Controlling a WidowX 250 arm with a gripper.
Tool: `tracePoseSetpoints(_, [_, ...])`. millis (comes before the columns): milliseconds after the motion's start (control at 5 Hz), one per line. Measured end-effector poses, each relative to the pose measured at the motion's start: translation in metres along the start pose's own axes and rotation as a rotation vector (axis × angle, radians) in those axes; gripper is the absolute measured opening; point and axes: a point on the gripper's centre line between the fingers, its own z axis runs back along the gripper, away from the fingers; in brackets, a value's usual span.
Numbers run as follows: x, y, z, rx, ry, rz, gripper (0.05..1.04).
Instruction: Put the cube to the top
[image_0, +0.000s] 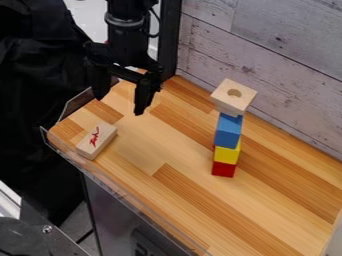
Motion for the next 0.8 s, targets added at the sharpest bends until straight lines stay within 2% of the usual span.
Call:
tracePoseSetpoints(200, [-0.003,-0.001,-0.007,-0.001,0.026,-0.003,1.001])
tracePoseSetpoints(400, [-0.007,-0.001,-0.028,-0.007,0.061,-0.033,1.001])
tracePoseSetpoints(800, [-0.009,0.011,-0.036,-0.007,0.055,-0.039,1.001])
